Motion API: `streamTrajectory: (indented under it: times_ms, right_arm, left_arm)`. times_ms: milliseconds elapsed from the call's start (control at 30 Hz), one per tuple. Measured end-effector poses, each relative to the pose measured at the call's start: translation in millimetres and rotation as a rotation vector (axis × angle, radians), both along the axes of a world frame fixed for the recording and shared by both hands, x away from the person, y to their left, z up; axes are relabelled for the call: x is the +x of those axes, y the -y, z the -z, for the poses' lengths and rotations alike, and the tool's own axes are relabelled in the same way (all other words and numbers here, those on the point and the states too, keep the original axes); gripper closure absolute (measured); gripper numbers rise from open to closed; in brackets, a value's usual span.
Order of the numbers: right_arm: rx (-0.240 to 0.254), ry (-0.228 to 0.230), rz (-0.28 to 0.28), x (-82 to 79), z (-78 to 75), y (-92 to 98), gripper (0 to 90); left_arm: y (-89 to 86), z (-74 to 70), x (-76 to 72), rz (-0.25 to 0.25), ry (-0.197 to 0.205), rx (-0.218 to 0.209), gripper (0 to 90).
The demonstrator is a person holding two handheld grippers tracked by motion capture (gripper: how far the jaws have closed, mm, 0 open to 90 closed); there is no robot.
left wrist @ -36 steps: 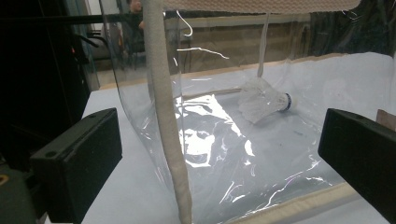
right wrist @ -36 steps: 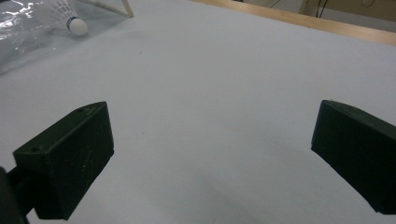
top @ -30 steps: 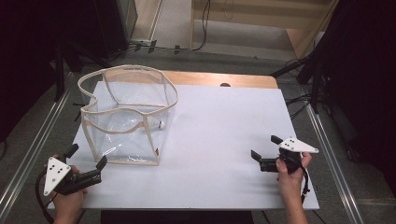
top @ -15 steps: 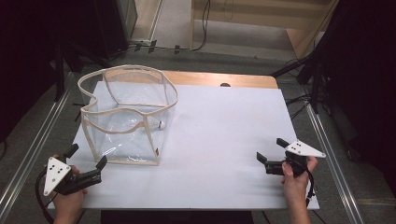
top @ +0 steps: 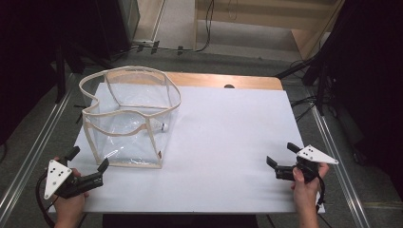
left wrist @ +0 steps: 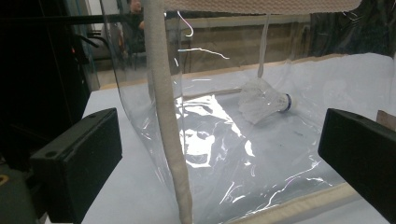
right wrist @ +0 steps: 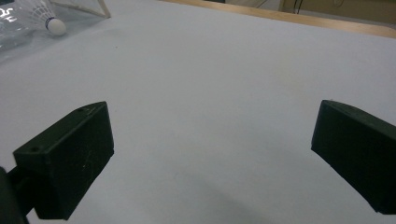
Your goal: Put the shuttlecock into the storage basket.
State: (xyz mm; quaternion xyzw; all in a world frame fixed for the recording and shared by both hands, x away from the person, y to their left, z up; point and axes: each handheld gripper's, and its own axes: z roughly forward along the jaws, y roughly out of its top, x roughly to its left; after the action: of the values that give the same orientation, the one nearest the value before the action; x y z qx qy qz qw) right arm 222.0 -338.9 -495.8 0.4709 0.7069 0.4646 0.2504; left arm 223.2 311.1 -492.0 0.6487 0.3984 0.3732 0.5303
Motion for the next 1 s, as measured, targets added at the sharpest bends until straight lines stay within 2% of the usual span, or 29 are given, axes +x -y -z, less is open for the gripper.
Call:
streamTrajectory:
  times_ms: [267, 767, 1000]
  right_arm:
    - [-0.008, -0.007, 0.000, -6.3, 4.7, 4.8, 0.0]
    - [0.042, -0.001, 0.038, -12.6, 12.8, 26.3, 0.0]
    - [0.045, 0.014, 0.038, -13.8, 16.2, 31.6, 0.0]
  left_arm:
    - [-0.4, -0.1, 0.0, 0.001, 0.000, -0.003, 0.3]
    - [-0.5, -0.2, 0.0, -0.001, 0.001, -0.003, 0.3]
    - [-0.8, -0.3, 0.3, -0.001, -0.001, -0.003, 0.3]
